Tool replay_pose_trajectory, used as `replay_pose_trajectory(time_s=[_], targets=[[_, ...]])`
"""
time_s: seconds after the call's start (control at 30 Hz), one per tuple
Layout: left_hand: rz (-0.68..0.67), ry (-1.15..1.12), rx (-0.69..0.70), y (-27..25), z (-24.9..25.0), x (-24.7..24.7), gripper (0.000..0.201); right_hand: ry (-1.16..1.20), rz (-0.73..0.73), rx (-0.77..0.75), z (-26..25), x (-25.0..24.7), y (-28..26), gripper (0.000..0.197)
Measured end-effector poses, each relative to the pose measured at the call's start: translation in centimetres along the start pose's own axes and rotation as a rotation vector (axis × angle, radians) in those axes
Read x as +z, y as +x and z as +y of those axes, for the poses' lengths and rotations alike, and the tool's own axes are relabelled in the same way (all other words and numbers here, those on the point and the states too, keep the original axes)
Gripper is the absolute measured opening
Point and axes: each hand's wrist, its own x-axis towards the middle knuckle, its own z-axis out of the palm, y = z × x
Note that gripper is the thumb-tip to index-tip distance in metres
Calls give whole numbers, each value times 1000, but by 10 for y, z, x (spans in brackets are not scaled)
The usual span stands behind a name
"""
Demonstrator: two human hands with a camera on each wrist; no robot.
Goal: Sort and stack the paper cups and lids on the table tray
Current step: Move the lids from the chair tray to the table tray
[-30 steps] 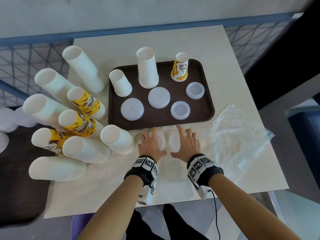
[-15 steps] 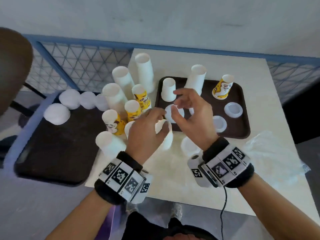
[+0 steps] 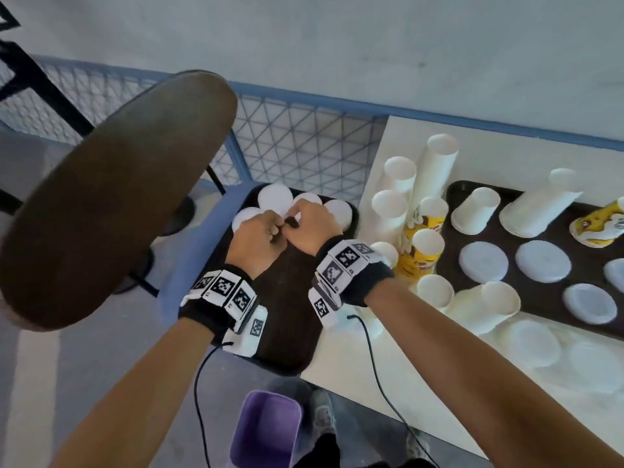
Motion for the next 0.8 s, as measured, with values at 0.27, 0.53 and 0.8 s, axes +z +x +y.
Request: replay_pose_trajectory(time_s=[0.27,0.53,0.8], targets=[[-317,274,124,83,-46,26,54,-58,-3,398,32,46,71,52],[-426,547,321,158,-42,57,69,-190,27,480,69,49,123,66],[-480,631,377,187,-45,90,69,-270,-120,577,86,54,143,68]])
